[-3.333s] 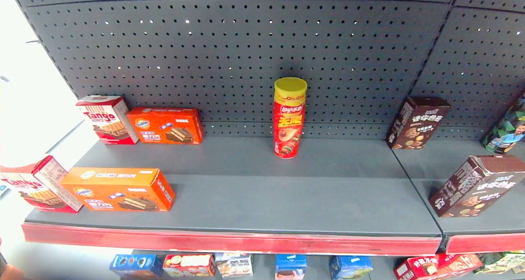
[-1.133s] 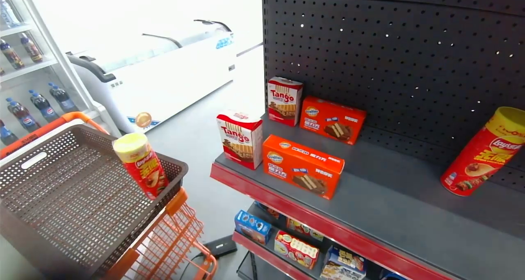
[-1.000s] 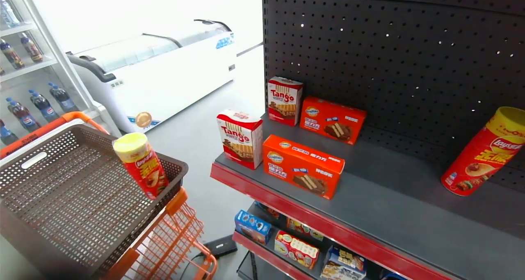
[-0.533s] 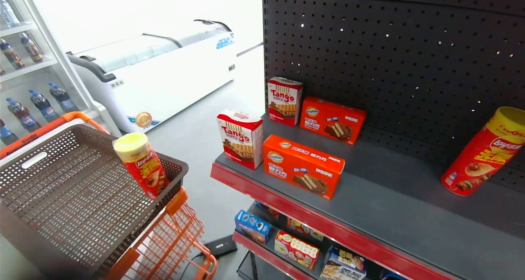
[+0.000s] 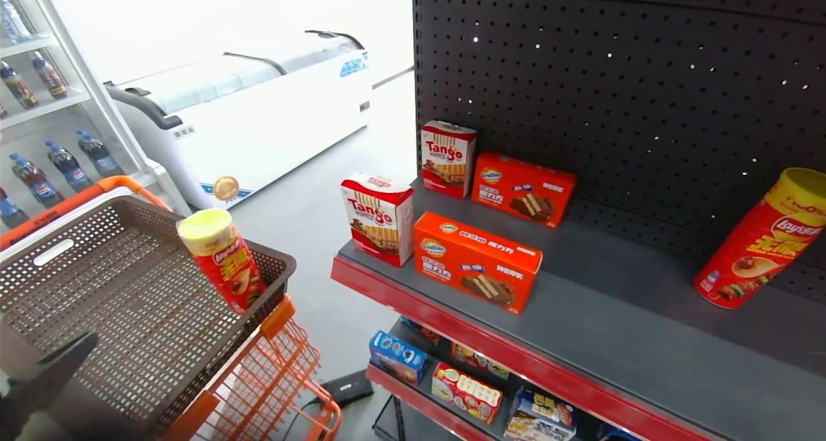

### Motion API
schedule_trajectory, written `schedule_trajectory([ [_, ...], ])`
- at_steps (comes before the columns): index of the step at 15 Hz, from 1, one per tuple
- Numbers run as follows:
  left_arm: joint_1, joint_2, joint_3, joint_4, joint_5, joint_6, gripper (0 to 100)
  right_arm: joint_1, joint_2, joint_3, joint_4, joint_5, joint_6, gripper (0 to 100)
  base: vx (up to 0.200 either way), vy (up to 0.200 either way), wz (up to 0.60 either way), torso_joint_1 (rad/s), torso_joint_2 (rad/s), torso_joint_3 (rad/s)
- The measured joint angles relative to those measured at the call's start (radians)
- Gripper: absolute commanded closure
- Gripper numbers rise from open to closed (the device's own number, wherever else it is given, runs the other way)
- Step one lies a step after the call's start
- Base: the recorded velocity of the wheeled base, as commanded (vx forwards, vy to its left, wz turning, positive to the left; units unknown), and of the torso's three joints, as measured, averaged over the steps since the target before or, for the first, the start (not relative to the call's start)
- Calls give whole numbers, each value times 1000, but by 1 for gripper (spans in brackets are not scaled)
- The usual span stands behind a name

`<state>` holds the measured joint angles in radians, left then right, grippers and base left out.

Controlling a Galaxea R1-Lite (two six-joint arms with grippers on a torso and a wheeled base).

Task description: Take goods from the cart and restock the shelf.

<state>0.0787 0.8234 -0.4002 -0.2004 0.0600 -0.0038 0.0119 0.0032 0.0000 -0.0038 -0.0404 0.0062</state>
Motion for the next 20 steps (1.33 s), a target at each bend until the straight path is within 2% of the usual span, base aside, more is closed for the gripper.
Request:
schedule_trajectory([
  [2, 44, 190, -21, -132, -6, 3, 0, 0, 0, 0, 0, 0, 0, 0, 0, 0, 0, 0, 0, 0],
  [4, 78, 369, -30, -283, -20, 19, 0, -1, 0, 0, 0, 0, 0, 0, 0, 0, 0, 0, 0, 0],
  [6, 94, 529, -29, -473, -48, 27, 0, -1, 0, 0, 0, 0, 0, 0, 0, 0, 0, 0, 0, 0],
  [8, 102, 664, -12, -656, -109, 31, 0, 0, 0, 0, 0, 0, 0, 0, 0, 0, 0, 0, 0, 0],
  [9, 102, 723, -6, -717, -154, 32, 0, 0, 0, 0, 0, 0, 0, 0, 0, 0, 0, 0, 0, 0],
  [11, 99, 821, -7, -794, -222, 36, 0, 0, 0, 0, 0, 0, 0, 0, 0, 0, 0, 0, 0, 0],
  [12, 101, 870, -14, -831, -235, 56, 0, 0, 0, 0, 0, 0, 0, 0, 0, 0, 0, 0, 0, 0],
  [14, 121, 954, -45, -891, -253, 137, 0, -1, 0, 0, 0, 0, 0, 0, 0, 0, 0, 0, 0, 0],
  [15, 134, 996, -72, -927, -282, 159, 0, -1, 0, 0, 0, 0, 0, 0, 0, 0, 0, 0, 0, 0],
  [18, 155, 1087, -140, -989, -389, 174, 0, 0, 0, 0, 0, 0, 0, 0, 0, 0, 0, 0, 0, 0],
  [20, 157, 1133, -177, -1003, -417, 173, 0, 0, 0, 0, 0, 0, 0, 0, 0, 0, 0, 0, 0, 0],
])
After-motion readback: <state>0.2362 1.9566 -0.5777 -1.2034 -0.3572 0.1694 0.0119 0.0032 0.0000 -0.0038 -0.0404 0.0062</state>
